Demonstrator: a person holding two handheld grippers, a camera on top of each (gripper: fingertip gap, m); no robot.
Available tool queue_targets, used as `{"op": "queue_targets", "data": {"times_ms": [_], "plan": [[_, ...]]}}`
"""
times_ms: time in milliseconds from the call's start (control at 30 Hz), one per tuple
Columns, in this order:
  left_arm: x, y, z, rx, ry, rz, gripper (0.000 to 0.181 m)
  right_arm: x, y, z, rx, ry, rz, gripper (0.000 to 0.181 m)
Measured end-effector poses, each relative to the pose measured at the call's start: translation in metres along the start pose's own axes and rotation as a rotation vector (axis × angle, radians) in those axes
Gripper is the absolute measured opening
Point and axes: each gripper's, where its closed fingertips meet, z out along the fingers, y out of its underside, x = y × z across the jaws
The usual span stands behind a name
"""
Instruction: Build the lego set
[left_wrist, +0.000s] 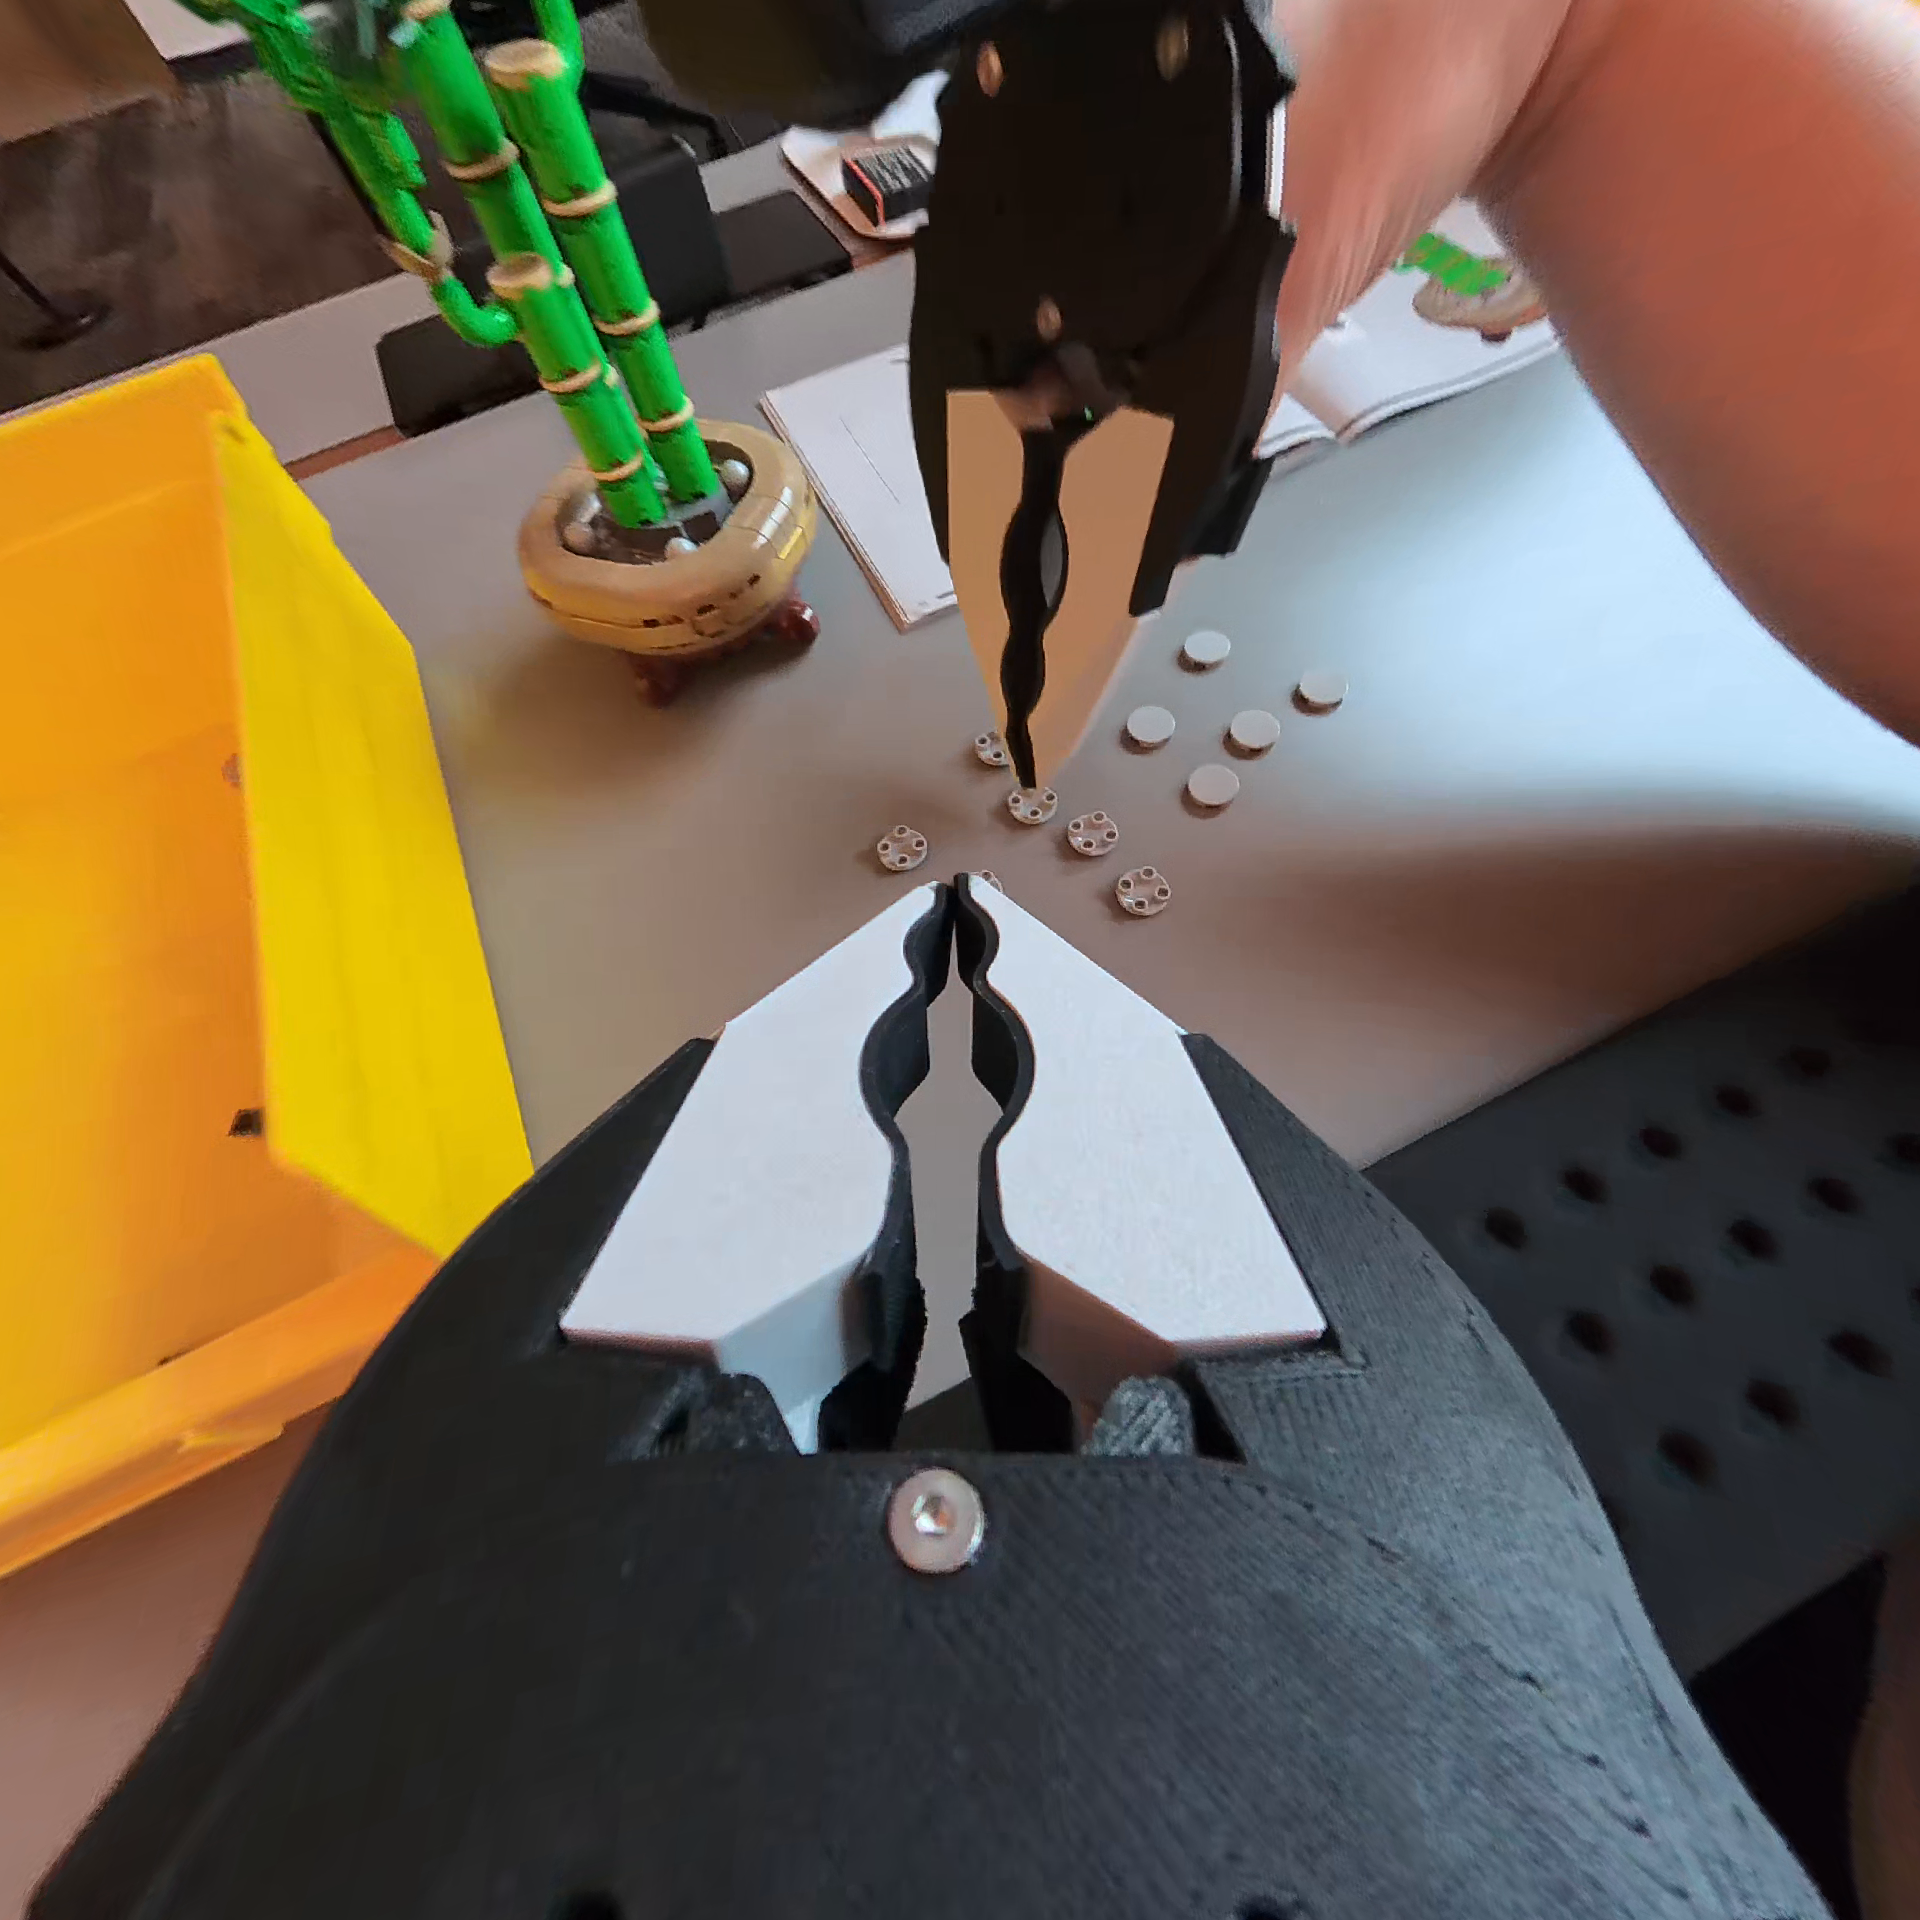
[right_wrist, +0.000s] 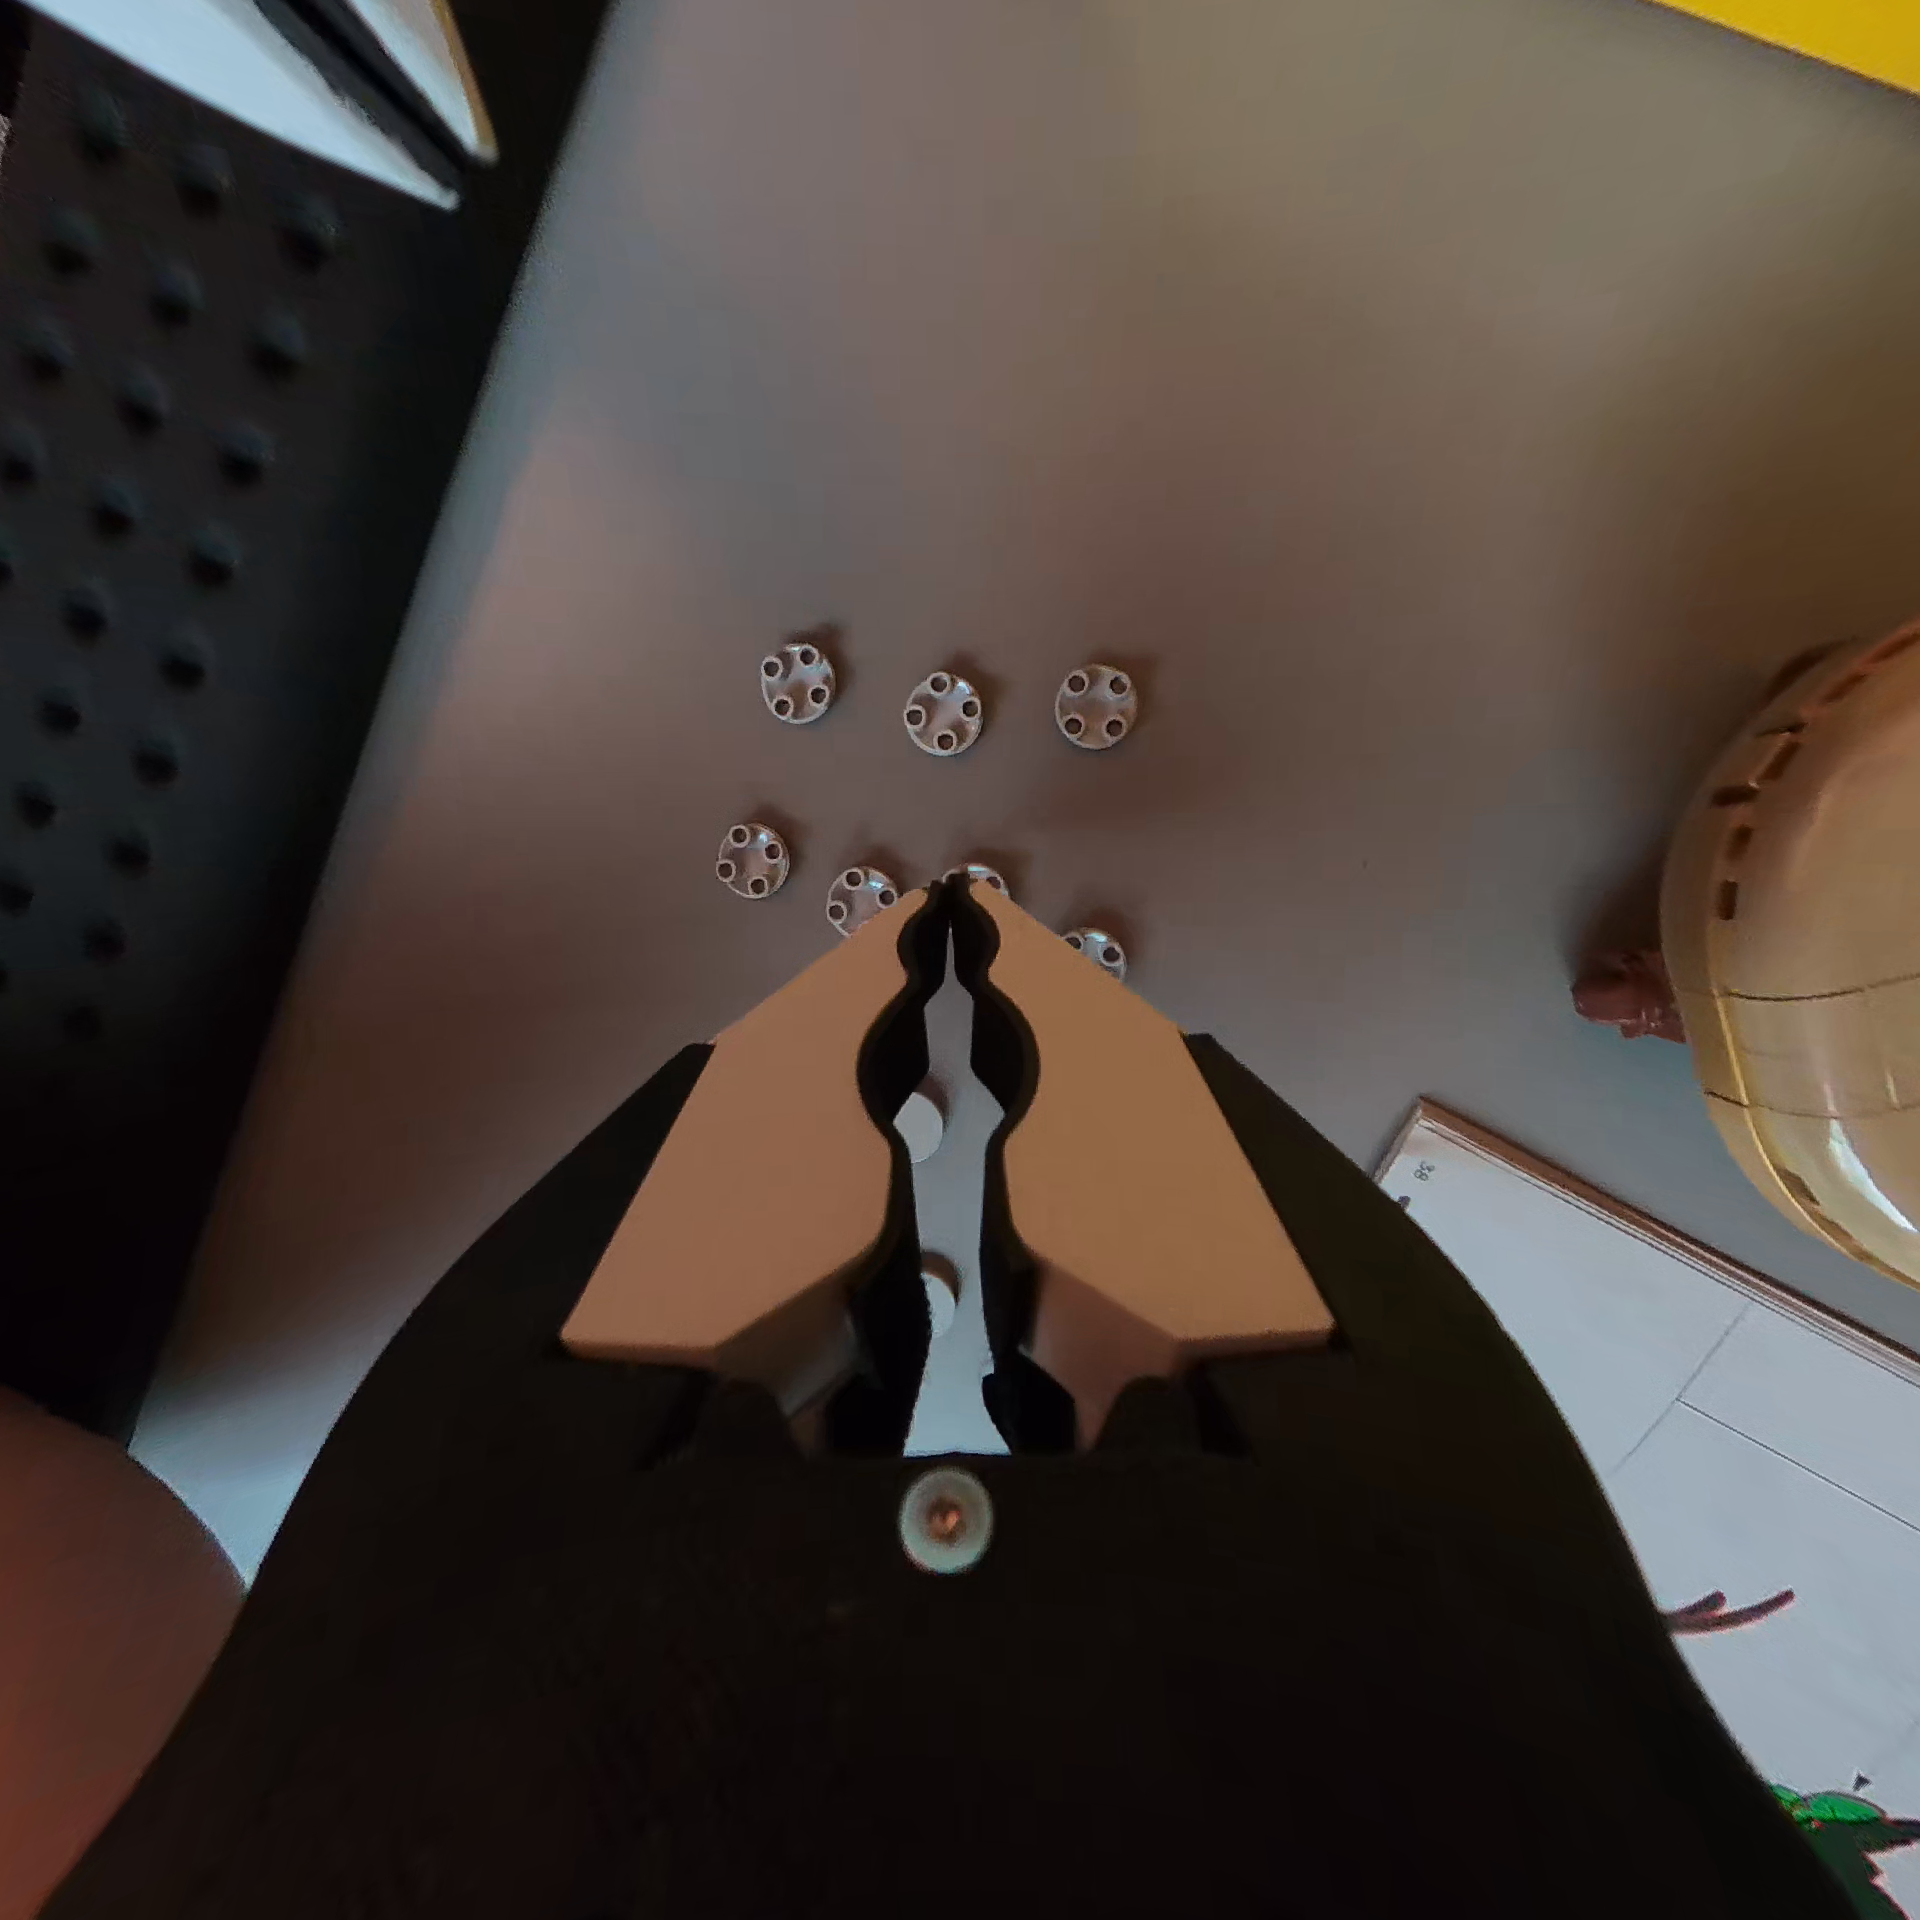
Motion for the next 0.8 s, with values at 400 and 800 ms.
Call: {"op": "queue_targets", "data": {"times_ms": [400, 800], "plan": [[-0.009, 0.005, -0.006, 0.012, -0.015, -0.032, 0.000, -0.007, 0.012, 0.010, -0.042, -0.038, 0.030, 0.000], [-0.038, -0.004, -0.028, 0.062, -0.128, -0.027, 0.000, -0.008, -0.015, -0.029, 0.106, 0.070, -0.059, 0.000]]}}
